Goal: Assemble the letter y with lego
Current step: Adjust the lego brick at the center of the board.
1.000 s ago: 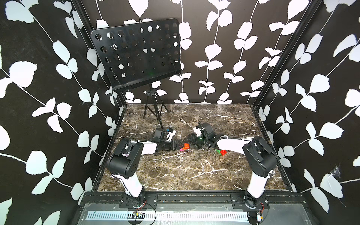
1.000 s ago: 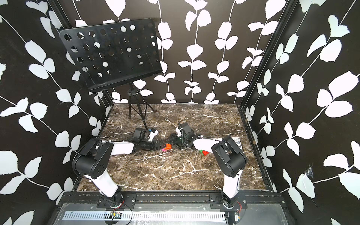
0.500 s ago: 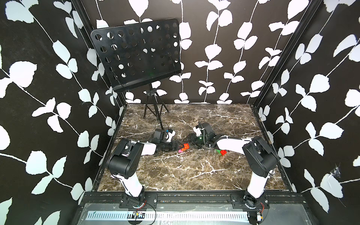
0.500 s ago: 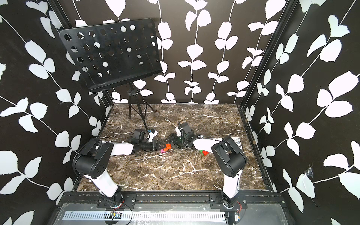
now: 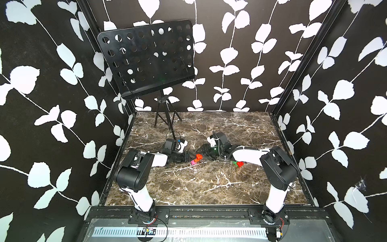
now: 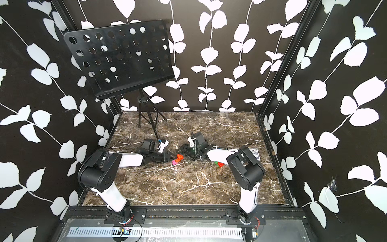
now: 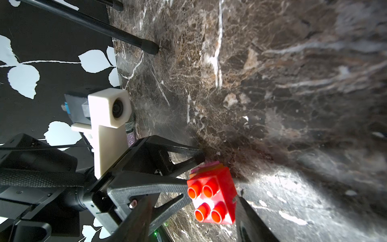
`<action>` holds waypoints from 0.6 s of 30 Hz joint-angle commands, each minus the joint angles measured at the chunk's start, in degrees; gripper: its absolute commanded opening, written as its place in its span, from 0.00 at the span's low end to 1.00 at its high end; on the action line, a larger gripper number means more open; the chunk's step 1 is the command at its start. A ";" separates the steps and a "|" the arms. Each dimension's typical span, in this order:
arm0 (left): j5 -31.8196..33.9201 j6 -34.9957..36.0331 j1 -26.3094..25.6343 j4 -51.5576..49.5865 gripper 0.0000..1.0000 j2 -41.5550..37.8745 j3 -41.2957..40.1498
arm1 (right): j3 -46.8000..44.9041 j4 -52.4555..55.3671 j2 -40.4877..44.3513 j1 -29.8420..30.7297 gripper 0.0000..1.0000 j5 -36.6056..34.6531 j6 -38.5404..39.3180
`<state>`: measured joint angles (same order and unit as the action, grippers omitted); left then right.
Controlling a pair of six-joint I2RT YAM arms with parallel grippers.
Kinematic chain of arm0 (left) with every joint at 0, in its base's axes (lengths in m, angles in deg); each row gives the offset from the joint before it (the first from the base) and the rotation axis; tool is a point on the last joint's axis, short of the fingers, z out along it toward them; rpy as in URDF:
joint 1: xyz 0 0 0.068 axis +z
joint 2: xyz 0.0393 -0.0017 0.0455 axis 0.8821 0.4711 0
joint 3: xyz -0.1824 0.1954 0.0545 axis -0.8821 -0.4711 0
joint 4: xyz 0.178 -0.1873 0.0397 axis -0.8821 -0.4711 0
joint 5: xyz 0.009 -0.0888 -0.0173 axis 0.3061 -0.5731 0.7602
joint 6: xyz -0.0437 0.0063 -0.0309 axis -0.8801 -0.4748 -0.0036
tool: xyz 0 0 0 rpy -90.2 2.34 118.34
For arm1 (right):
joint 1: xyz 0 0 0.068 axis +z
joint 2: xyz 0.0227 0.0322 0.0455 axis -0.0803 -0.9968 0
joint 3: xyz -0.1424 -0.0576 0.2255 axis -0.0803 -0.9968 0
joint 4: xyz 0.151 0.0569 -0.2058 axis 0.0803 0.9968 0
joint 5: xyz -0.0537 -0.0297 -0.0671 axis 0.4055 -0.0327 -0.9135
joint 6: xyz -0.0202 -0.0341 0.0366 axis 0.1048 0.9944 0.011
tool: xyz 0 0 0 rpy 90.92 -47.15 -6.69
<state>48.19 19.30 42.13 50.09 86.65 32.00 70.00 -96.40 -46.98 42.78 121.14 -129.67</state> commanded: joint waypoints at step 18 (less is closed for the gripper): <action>2.80 4.34 0.39 -6.33 0.62 -2.49 -0.11 | 2.46 -6.56 -3.98 0.74 0.62 5.02 -2.02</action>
<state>48.85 21.82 42.24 48.06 85.67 32.04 71.97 -99.26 -52.60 42.93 125.36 -129.95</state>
